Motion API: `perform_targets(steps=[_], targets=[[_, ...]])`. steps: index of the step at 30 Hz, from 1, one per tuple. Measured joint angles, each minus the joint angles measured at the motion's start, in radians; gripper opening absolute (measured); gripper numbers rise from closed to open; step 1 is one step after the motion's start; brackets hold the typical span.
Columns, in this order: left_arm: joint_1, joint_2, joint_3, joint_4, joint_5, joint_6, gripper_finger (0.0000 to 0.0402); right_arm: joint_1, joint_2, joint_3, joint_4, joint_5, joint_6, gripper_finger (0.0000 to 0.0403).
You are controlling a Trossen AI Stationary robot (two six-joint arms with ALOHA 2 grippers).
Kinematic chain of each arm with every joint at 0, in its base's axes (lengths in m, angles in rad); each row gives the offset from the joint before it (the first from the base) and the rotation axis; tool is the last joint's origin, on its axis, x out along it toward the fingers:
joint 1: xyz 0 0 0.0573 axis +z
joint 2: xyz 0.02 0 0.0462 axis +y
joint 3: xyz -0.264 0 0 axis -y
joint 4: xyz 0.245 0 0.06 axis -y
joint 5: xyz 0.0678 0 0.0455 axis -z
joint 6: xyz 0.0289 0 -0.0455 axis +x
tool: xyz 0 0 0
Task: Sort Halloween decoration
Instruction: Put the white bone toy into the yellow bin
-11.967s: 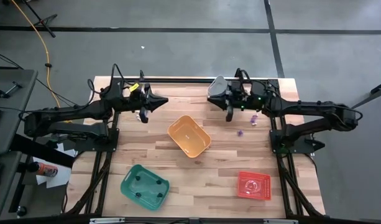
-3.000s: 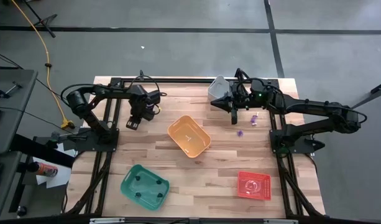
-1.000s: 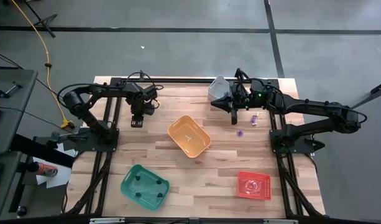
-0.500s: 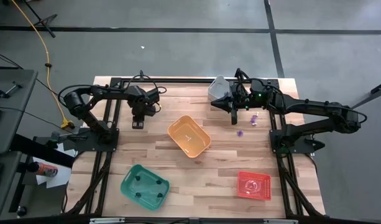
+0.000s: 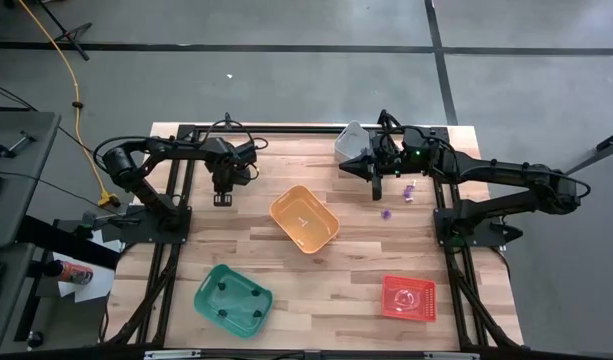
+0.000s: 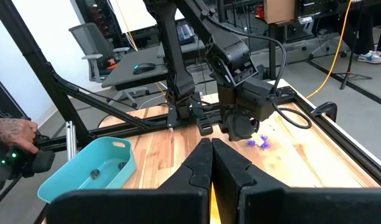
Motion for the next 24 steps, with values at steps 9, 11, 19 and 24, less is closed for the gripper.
perform_targets(steps=[9,11,19,24], targets=[[0.000,0.000,0.000,-0.001,0.005,-0.008,0.0001,0.000,0.000,0.000,0.000,0.000,0.000,0.0000],[0.000,0.000,0.000,-0.002,0.006,-0.008,0.0001,0.000,0.000,0.000,0.000,0.000,0.000,0.0000],[0.000,0.007,0.043,-0.026,0.015,-0.048,0.0000,0.000,0.000,0.000,0.000,0.000,0.000,0.0000],[-0.001,0.010,0.128,-0.012,0.034,-0.052,0.0001,0.000,0.000,0.000,0.000,0.000,0.000,0.0000]])
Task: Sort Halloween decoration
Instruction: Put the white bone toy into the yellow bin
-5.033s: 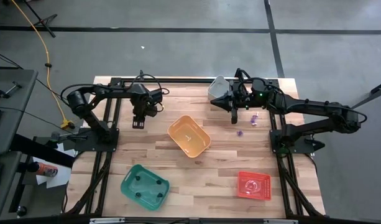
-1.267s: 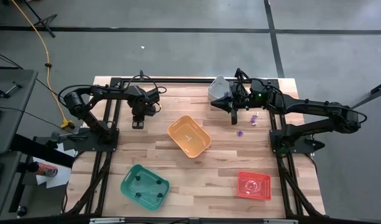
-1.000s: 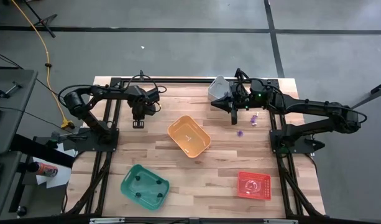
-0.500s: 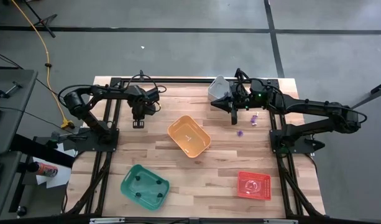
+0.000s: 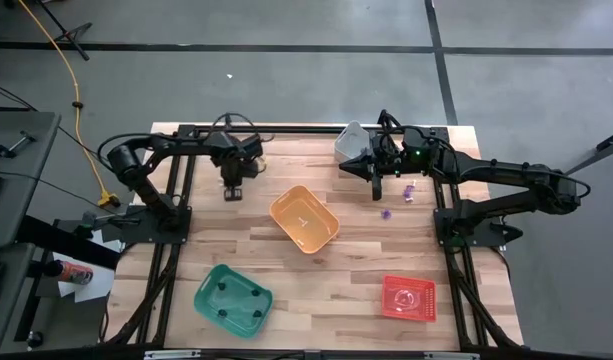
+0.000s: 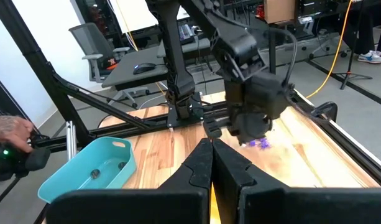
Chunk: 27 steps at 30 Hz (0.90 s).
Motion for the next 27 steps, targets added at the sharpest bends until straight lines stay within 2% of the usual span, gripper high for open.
perform_targets(steps=[3,6,9,13,20,27], targets=[[0.000,0.002,0.041,-0.055,0.019,-0.009,0.0001,0.000,0.000,0.000,0.000,0.000,0.000,0.0000],[0.000,-0.003,0.110,-0.043,0.075,-0.022,0.0001,0.000,0.000,0.000,-0.005,0.000,0.000,0.0000],[-0.004,-0.001,0.171,-0.060,0.149,-0.049,0.0001,0.000,0.000,0.000,-0.030,0.000,0.000,0.0000],[-0.012,-0.030,0.241,-0.001,0.281,-0.119,0.0001,0.000,0.000,0.000,-0.060,0.000,0.000,0.0000],[-0.068,-0.174,0.238,0.346,0.497,-0.329,0.0001,0.000,0.000,0.000,-0.083,0.000,-0.013,0.0000],[-0.204,-0.324,0.137,0.841,0.507,-0.556,0.0000,0.000,0.000,0.000,-0.082,0.000,-0.052,0.0000]])
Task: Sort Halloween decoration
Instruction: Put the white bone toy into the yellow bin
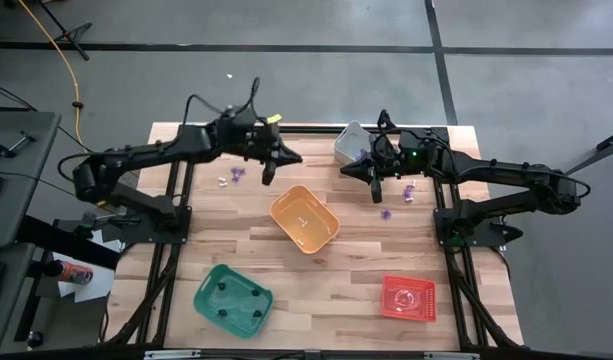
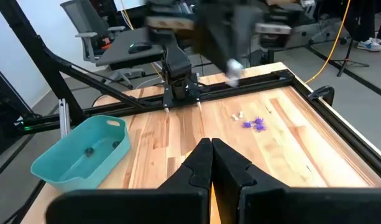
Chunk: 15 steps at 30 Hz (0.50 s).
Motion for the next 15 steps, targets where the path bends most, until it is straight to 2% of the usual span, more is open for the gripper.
perform_targets(steps=[3,6,10,15], targets=[[-0.068,-0.042,-0.076,0.203,-0.022,-0.092,0.0000,0.000,0.000,0.000,0.016,0.000,0.011,0.0000],[-0.139,-0.063,-0.137,0.330,-0.098,-0.144,0.0000,0.000,0.000,0.000,0.051,0.000,0.027,0.0000],[-0.203,-0.066,-0.160,0.362,-0.189,-0.125,0.0000,0.006,0.000,0.000,0.111,0.000,0.028,0.0000],[-0.214,-0.067,-0.163,0.365,-0.197,-0.109,0.0000,0.015,0.000,0.000,0.166,-0.002,0.026,0.0000]])
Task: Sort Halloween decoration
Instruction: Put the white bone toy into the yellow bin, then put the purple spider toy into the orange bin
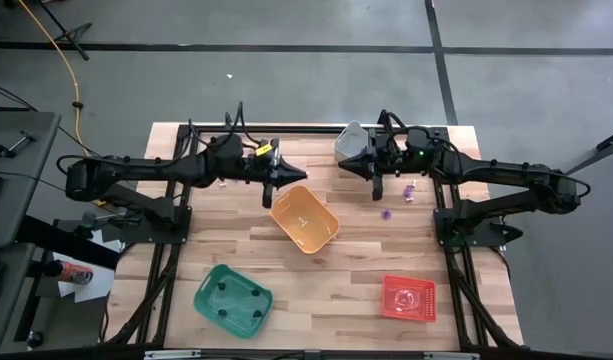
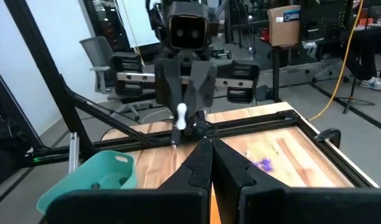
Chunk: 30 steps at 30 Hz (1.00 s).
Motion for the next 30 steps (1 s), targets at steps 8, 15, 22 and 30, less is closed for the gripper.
perform_targets(steps=[8,15,22,30], targets=[[-0.001,0.000,0.000,-0.015,0.015,0.031,0.0000,0.000,0.000,0.000,0.000,0.000,0.000,0.0000],[-0.045,0.037,0.118,-0.414,-0.005,0.394,0.0000,-0.003,0.000,0.000,-0.003,-0.001,0.000,0.0000],[-0.064,0.216,0.309,-0.770,-0.008,0.586,0.0000,-0.002,0.000,0.000,-0.010,0.006,0.000,0.0000],[-0.078,0.342,0.381,-0.992,-0.032,0.607,0.0000,-0.003,-0.003,0.000,-0.113,0.080,0.000,0.0000]])
